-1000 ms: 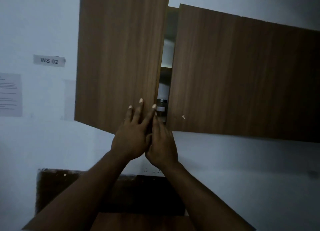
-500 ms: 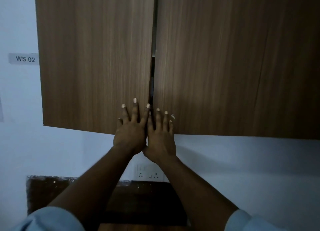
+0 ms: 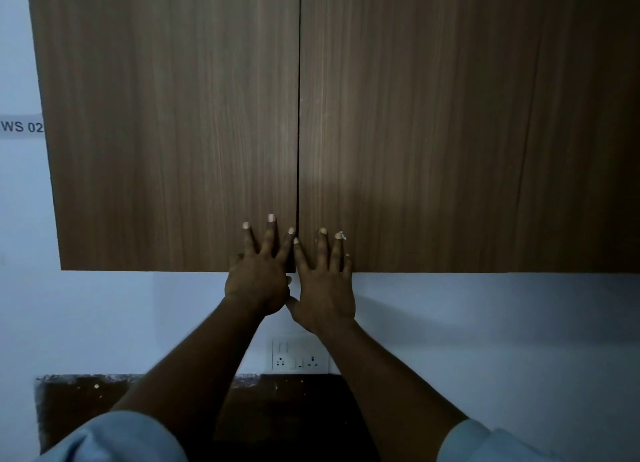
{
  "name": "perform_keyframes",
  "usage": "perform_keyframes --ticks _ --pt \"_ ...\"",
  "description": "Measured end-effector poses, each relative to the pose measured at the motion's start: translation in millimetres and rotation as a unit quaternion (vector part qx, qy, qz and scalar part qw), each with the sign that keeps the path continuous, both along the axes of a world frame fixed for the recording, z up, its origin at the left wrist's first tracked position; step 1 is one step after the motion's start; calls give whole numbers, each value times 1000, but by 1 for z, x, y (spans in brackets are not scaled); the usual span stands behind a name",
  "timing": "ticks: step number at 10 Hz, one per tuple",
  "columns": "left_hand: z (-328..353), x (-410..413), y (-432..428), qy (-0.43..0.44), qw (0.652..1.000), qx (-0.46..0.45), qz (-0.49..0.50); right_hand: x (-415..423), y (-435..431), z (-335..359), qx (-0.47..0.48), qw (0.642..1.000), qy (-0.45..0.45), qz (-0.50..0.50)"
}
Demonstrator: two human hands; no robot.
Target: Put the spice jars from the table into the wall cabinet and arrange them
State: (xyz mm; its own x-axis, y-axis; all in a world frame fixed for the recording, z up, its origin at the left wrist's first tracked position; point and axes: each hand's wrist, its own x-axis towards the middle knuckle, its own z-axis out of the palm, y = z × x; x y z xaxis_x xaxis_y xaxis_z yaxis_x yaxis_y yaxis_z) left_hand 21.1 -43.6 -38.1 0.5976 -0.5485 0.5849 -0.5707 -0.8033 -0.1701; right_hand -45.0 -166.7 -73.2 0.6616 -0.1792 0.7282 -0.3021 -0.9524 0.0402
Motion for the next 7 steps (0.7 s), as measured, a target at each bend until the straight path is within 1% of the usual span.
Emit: perform_keyframes --ticks 2,3,4,5,6,7 --pt "-3 7 1 -5 1000 20 9 4 5 -1 6 1000 8 -22" --pt "4 1 5 11 1000 22 -1 -5 9 7 23 999 38 -21" --pt "12 -6 14 36 999 21 -25 -17 11 21 63 995 72 4" --pt "11 -12 27 54 997 13 -46 -35 13 41 117 989 83 29" --pt "9 -15 37 42 997 -3 -69 -63 14 62 131 989 43 50" --pt "18 -15 49 25 995 -6 -93 -94 26 88 190 968 -81 139"
